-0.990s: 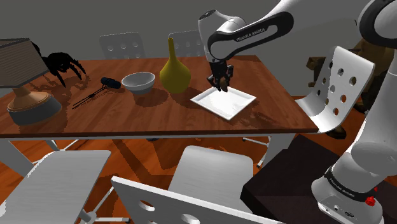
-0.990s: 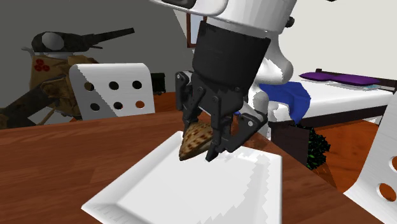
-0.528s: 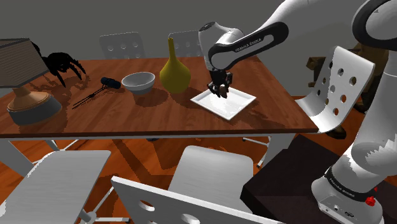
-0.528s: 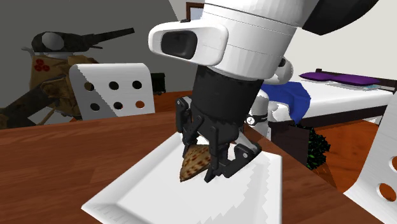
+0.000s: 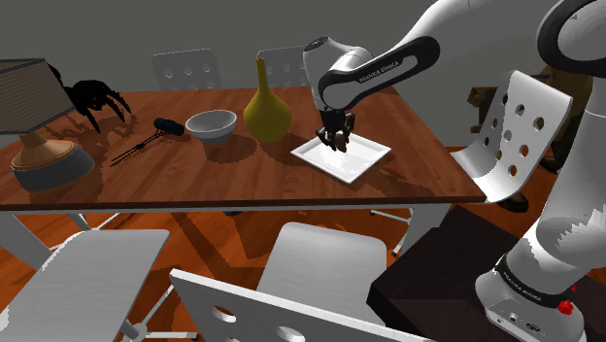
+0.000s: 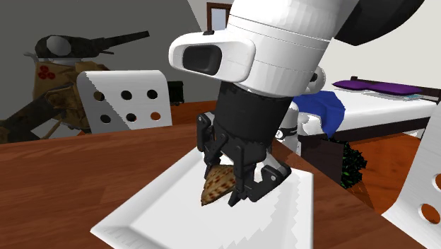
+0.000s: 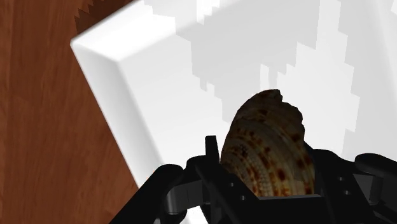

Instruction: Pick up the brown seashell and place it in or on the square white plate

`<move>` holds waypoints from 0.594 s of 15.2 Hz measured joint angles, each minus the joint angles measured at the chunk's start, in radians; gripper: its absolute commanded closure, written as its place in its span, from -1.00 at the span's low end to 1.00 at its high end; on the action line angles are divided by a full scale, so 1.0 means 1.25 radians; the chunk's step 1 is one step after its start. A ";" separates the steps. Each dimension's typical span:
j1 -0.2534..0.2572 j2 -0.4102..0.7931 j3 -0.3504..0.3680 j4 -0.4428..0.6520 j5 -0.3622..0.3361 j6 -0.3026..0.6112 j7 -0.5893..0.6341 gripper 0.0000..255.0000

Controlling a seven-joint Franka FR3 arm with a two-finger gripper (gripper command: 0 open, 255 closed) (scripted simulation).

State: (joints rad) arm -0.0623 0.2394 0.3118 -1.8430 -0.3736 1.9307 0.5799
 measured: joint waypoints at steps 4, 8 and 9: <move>0.000 0.000 0.000 0.000 0.000 0.000 0.000 -1.00; 0.004 -0.007 0.004 0.020 0.006 -0.027 -0.003 -1.00; 0.009 -0.009 0.007 0.041 0.010 -0.050 -0.004 -1.00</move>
State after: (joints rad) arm -0.0511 0.2287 0.3210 -1.7913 -0.3615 1.8685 0.5747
